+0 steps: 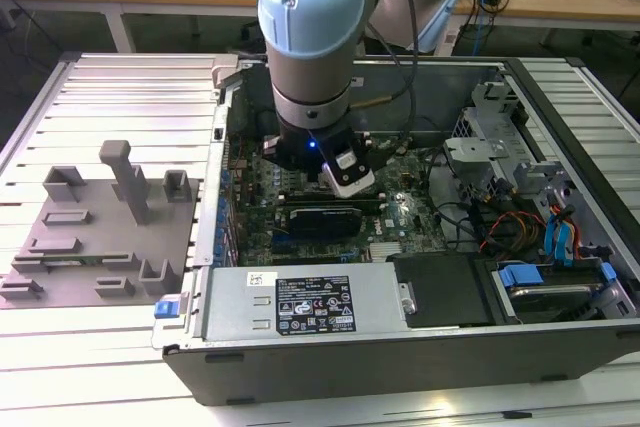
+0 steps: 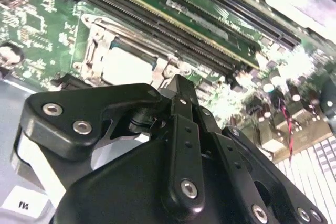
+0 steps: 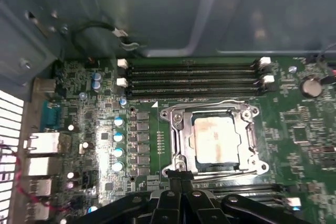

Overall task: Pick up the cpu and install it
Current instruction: 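Install the second cpu locking lever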

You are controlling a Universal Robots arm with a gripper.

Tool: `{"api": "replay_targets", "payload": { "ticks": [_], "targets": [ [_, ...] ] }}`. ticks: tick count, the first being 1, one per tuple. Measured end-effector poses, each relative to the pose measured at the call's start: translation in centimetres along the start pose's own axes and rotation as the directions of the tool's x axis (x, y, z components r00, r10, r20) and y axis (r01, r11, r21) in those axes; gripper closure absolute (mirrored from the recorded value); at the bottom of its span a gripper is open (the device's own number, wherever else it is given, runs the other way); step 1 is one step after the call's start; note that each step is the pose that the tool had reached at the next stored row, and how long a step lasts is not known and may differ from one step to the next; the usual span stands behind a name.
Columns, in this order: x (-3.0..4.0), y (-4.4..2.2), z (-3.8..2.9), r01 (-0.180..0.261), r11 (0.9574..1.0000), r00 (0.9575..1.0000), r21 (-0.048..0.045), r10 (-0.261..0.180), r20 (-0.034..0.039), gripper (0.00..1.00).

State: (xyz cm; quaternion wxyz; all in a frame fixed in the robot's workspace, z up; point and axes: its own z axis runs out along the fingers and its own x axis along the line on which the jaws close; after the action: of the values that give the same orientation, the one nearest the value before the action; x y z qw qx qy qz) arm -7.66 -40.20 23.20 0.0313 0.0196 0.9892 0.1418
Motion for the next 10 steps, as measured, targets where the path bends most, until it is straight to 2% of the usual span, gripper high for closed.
{"api": "replay_targets", "payload": {
  "ticks": [3,4,5,6,9,10],
  "targets": [
    [-0.07,0.35,-1.19,0.0,1.0,1.0,0.0035,0.0,0.0002,0.89],
    [-0.11,0.55,-1.88,0.0,1.0,1.0,0.0072,0.0,0.0002,0.89],
    [-0.13,0.63,-2.1,0.0,0.9999,1.0,0.0122,0.0,0.0004,0.89],
    [-0.14,0.64,-2.15,0.0,0.9998,1.0,0.0219,0.0,0.0004,0.89],
    [-0.37,0.64,-2.14,-0.007,0.9991,1.0,0.0413,0.006,0.0031,0.89],
    [-0.53,0.65,-2.13,-0.009,0.999,1.0,0.0445,0.008,0.0036,0.89]
  ]
}}
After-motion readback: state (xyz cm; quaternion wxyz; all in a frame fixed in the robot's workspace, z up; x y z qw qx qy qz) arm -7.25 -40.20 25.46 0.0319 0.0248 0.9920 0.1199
